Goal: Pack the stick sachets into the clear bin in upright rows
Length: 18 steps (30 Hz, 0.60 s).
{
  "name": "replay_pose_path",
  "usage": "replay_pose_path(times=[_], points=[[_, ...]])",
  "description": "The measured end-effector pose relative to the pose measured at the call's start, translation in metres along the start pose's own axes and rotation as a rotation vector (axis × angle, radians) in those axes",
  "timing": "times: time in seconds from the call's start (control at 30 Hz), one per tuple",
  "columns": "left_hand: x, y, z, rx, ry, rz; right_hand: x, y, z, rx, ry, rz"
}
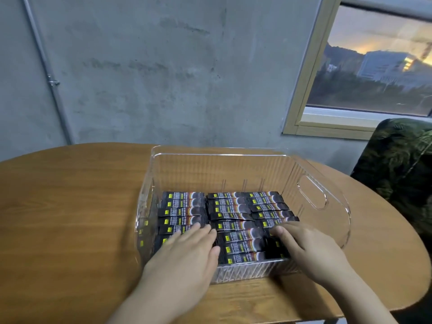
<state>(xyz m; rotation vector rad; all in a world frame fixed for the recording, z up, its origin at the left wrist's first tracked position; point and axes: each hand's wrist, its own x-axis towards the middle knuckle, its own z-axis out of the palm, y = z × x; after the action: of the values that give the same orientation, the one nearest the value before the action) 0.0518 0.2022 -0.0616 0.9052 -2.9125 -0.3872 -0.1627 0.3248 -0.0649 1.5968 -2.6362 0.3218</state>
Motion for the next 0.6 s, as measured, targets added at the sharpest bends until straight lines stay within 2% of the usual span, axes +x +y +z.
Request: replay_pose_path(times=[0.1, 0.37, 0.5, 0.6], points=[[0.002, -0.006, -0.002, 0.048, 0.011, -0.032, 0.006, -0.009, -0.002, 0.013, -0.062, -0.034], [0.003, -0.043, -0.011, 0.058, 0.034, -0.145, 0.024, -0.040, 0.011, -0.006, -0.086, -0.105], [0.006, -0.065, -0.016, 0.089, 0.083, -0.212, 0.031, -0.062, 0.026, 0.021, 0.069, -0.147], [0.008, -0.078, -0.017, 0.134, 0.197, -0.242, 0.032, -0.069, 0.042, 0.153, 0.375, -0.218]])
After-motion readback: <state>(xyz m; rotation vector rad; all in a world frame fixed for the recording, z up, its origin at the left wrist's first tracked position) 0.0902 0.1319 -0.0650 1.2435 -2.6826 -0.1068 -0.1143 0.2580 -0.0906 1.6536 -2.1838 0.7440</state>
